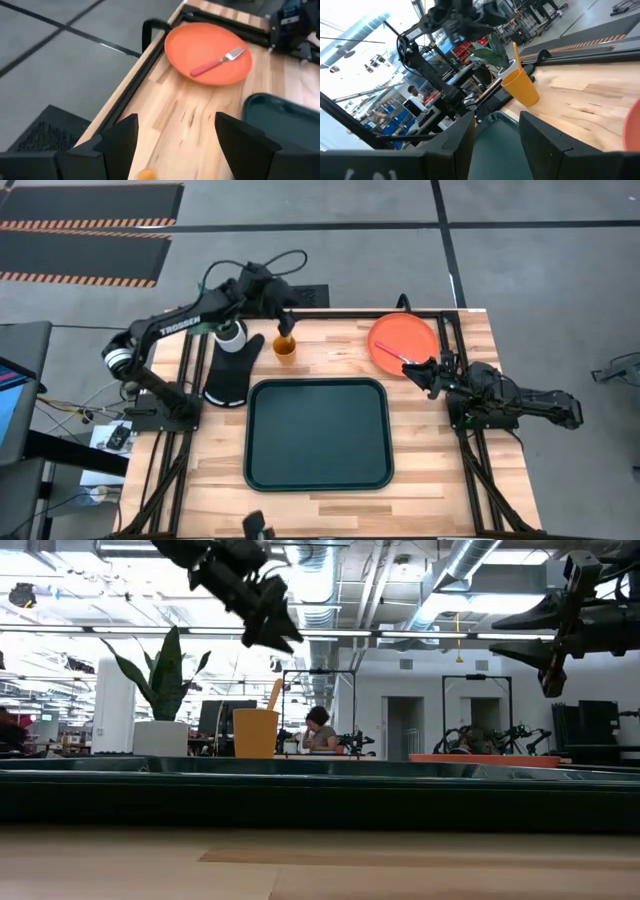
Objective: Pick and place plate/cup/fork/spoon on tray
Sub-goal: Put the yellow spoon on the left of the black serving tray
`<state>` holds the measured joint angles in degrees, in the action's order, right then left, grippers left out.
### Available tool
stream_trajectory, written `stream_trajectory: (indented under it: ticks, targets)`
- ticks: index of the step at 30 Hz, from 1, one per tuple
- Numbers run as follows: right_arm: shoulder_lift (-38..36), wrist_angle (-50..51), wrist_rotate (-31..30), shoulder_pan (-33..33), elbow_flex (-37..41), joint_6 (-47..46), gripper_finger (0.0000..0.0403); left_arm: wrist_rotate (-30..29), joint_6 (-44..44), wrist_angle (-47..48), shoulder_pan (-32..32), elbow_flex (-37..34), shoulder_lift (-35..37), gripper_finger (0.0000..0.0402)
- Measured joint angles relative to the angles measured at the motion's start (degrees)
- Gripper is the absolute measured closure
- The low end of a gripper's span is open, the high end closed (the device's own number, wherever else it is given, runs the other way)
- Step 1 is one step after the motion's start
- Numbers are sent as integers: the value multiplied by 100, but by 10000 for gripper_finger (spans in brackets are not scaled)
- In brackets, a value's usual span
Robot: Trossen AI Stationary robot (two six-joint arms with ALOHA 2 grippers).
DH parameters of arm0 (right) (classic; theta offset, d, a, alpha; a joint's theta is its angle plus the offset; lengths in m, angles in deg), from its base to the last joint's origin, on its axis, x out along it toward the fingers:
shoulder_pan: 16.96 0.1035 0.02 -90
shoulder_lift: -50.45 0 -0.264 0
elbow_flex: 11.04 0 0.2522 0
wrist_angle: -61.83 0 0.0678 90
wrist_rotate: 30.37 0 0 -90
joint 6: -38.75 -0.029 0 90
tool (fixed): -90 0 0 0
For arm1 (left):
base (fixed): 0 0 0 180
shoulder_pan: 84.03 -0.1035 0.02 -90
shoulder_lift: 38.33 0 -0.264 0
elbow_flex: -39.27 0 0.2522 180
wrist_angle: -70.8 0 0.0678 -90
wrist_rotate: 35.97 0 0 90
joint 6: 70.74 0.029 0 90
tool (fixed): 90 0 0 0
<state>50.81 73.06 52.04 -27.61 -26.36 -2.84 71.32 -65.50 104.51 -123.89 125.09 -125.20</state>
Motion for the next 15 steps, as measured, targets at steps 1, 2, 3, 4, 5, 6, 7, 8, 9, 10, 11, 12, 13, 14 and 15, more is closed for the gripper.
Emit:
stream_trajectory:
  ticks: [1, 2, 3, 4, 5, 6, 7, 8, 9, 10, 11, 12, 13, 14, 15]
  targets:
    - [-2, 18, 0, 0, 0, 0, 223, 236, 36, 24, -135, 0, -41, 150]
    - [0, 43, 0, 0, 0, 0, 223, 521, 59, 12, -269, 0, -74, 150]
    - [0, 73, 2, 0, 0, 0, 223, 815, 82, 3, -397, 1, -114, 150]
    - [0, 92, 1, 0, 0, 0, 223, 1053, 112, 27, -495, 2, -157, 150]
    - [0, 102, 1, 0, 0, 0, 223, 1246, 139, 77, -582, 2, -206, 150]
    - [0, 100, 1, 0, 0, 0, 223, 1371, 195, 135, -648, 0, -246, 150]
    - [0, 100, 1, 0, -2, 0, 223, 1459, 266, 201, -706, 0, -272, 150]
    - [0, 100, 0, 0, -2, 0, 223, 1508, 360, 240, -743, 0, -301, 150]
    - [0, 103, 0, 0, -2, 0, 223, 1554, 454, 223, -754, 0, -329, 150]
    - [0, 106, 0, 0, -2, 0, 223, 1624, 514, 242, -754, 0, -369, 150]
    - [0, 115, -2, 0, -4, 0, 223, 1657, 613, 251, -741, 0, -427, 150]
    - [0, 134, -2, 0, -4, 0, 223, 1687, 712, 254, -704, 0, -477, 150]
    - [0, 150, -2, 0, -4, 0, 223, 1693, 823, 308, -664, 0, -532, 150]
    - [0, 159, -2, 0, -4, 0, 223, 1685, 921, 364, -624, 0, -583, 150]
    - [-2, 169, -2, 0, -4, -4, 223, 1663, 984, 370, -589, 0, -639, 150]
